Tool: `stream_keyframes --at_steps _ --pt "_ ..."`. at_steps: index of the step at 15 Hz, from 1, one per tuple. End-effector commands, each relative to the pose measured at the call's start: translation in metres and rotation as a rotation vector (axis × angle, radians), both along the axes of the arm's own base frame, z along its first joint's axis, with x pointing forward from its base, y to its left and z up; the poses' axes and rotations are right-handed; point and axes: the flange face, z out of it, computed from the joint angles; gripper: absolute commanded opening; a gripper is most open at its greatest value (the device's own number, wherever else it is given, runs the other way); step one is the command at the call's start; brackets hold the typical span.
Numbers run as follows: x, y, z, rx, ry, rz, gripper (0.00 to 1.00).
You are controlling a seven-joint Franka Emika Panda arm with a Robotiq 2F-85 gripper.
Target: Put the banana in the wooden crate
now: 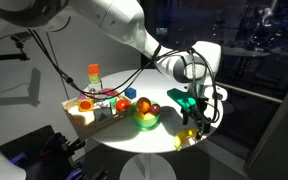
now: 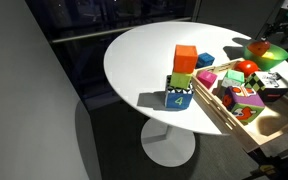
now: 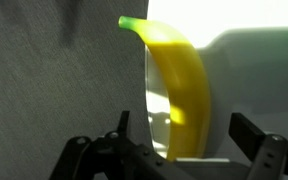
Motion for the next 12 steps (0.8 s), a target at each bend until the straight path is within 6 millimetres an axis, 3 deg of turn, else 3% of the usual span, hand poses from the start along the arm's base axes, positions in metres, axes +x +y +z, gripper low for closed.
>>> stream_keyframes --at_steps 1,3,4,6,12 --pt "0.007 -0.009 -0.006 -0.013 -0.011 0.011 1.0" --pt "0.008 -0.01 -0.011 -0.024 -0.012 0.01 1.0" --pt "0.008 -0.01 -0.012 -0.027 -0.012 0.009 0.75" --pt "0.009 -0.011 -0.012 -0.033 -0.014 -0.002 0.66" --pt "0.01 -0.003 0.014 -0.044 -0.027 -0.035 0.18"
